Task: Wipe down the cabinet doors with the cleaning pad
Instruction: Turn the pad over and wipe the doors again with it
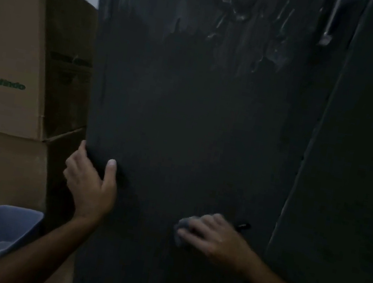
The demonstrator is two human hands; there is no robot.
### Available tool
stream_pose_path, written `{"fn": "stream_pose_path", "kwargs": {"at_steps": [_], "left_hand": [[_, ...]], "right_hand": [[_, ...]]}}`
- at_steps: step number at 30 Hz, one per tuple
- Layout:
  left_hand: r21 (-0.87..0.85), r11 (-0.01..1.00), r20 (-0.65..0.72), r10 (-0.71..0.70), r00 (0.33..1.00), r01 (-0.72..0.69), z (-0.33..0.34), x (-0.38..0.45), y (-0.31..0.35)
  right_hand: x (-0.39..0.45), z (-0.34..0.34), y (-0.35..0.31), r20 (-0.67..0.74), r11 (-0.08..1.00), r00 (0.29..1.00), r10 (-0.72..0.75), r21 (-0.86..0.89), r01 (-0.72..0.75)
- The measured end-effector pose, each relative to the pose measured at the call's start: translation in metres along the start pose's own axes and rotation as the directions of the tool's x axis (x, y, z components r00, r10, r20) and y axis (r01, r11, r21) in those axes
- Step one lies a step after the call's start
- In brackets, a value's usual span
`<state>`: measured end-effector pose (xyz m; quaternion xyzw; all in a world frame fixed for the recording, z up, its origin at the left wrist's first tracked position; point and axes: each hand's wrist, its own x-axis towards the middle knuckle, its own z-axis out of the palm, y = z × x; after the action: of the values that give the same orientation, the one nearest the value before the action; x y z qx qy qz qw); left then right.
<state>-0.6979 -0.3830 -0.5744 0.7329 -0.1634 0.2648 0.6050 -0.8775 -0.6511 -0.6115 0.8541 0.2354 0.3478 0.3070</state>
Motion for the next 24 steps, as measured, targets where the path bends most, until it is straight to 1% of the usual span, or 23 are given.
{"fn": "stream_pose_path", "kwargs": {"at_steps": [2, 3, 4, 5, 6, 7, 8, 9, 10, 11, 12, 13, 14, 15, 16, 17, 18, 19, 20, 21, 22, 23, 24], "left_hand": [[0.012, 1.0, 0.002, 0.006, 1.0, -0.006, 0.002, 0.0, -0.007], [0.01, 1.0, 0.001, 0.01, 1.0, -0.01, 0.003, -0.001, -0.01], [0.007, 1.0, -0.004, 0.009, 1.0, -0.009, 0.005, -0.001, -0.012], [0.0, 1.0, -0.015, -0.003, 1.0, 0.003, 0.007, -0.001, -0.013], [-0.009, 1.0, -0.033, -0.022, 0.999, 0.022, 0.01, 0.0, -0.012], [-0.017, 0.999, -0.051, -0.041, 0.998, 0.04, 0.013, 0.0, -0.01], [-0.027, 0.998, -0.065, -0.052, 0.997, 0.05, 0.015, -0.001, -0.007], [-0.038, 0.998, -0.078, -0.054, 0.995, 0.051, 0.016, -0.002, -0.005], [-0.04, 0.998, -0.087, -0.057, 0.995, 0.053, 0.017, -0.001, -0.003], [-0.033, 0.998, -0.092, -0.063, 0.994, 0.06, 0.017, 0.0, -0.002], [-0.023, 0.997, -0.093, -0.072, 0.993, 0.07, 0.017, 0.0, -0.002], [-0.023, 0.997, -0.089, -0.077, 0.993, 0.075, 0.017, 0.0, -0.002], [-0.028, 0.997, -0.08, -0.076, 0.994, 0.074, 0.016, 0.0, -0.002], [-0.029, 0.998, -0.073, -0.065, 0.995, 0.063, 0.015, 0.001, -0.003], [-0.02, 0.999, -0.07, -0.052, 0.996, 0.051, 0.014, 0.002, -0.005], [-0.006, 0.999, -0.069, -0.038, 0.997, 0.038, 0.013, 0.002, -0.007], [0.007, 1.0, -0.07, -0.021, 0.997, 0.021, 0.011, 0.002, -0.01], [0.019, 1.0, -0.068, -0.003, 0.998, 0.004, 0.01, 0.003, -0.013], [0.03, 1.0, -0.067, 0.008, 0.998, -0.006, 0.009, 0.003, -0.014], [0.036, 0.999, -0.066, 0.008, 0.998, -0.006, 0.009, 0.005, -0.015], [0.034, 0.999, -0.067, -0.002, 0.998, 0.004, 0.009, 0.006, -0.015], [0.024, 1.0, -0.07, -0.016, 0.997, 0.017, 0.008, 0.007, -0.014], [0.008, 1.0, -0.072, -0.024, 0.997, 0.025, 0.007, 0.008, -0.013]], "right_hand": [[-0.026, -0.038, 0.059, -0.172, 0.974, 0.965, 0.198, -0.075, -0.213], [-0.03, -0.059, 0.091, -0.274, 0.93, 0.906, 0.322, -0.089, -0.357], [-0.027, -0.078, 0.122, -0.368, 0.858, 0.815, 0.448, -0.078, -0.507], [-0.017, -0.091, 0.147, -0.457, 0.763, 0.689, 0.562, -0.037, -0.646], [-0.004, -0.096, 0.162, -0.515, 0.666, 0.561, 0.648, 0.026, -0.746], [0.006, -0.091, 0.163, -0.545, 0.587, 0.455, 0.704, 0.087, -0.805], [0.013, -0.08, 0.151, -0.553, 0.572, 0.421, 0.719, 0.129, -0.81], [0.012, -0.063, 0.129, -0.531, 0.618, 0.471, 0.704, 0.134, -0.774], [0.004, -0.044, 0.099, -0.454, 0.689, 0.582, 0.675, 0.105, -0.717], [-0.013, -0.027, 0.063, -0.312, 0.766, 0.716, 0.624, 0.066, -0.639], [-0.036, -0.014, 0.031, -0.15, 0.851, 0.839, 0.523, 0.054, -0.522], [-0.057, -0.007, 0.009, -0.01, 0.924, 0.924, 0.383, 0.023, -0.382], [-0.074, -0.006, 0.0, 0.077, 0.97, 0.967, 0.244, -0.02, -0.243], [-0.079, -0.01, 0.009, 0.089, 0.984, 0.981, 0.175, -0.061, -0.17], [-0.071, -0.018, 0.025, 0.02, 0.975, 0.977, 0.211, -0.081, -0.209], [-0.057, -0.025, 0.044, -0.1, 0.947, 0.949, 0.299, -0.092, -0.308], [-0.031, -0.038, 0.066, -0.236, 0.894, 0.878, 0.416, -0.068, -0.442], [-0.004, -0.055, 0.092, -0.368, 0.808, 0.755, 0.543, -0.019, -0.589], [0.026, -0.071, 0.115, -0.467, 0.703, 0.608, 0.642, 0.044, -0.709], [0.056, -0.079, 0.129, -0.531, 0.602, 0.465, 0.708, 0.109, -0.791], [0.082, -0.081, 0.131, -0.551, 0.533, 0.36, 0.753, 0.191, -0.824], [0.102, -0.075, 0.12, -0.551, 0.543, 0.354, 0.756, 0.225, -0.809], [0.112, -0.063, 0.099, -0.54, 0.634, 0.458, 0.706, 0.195, -0.748]]}}
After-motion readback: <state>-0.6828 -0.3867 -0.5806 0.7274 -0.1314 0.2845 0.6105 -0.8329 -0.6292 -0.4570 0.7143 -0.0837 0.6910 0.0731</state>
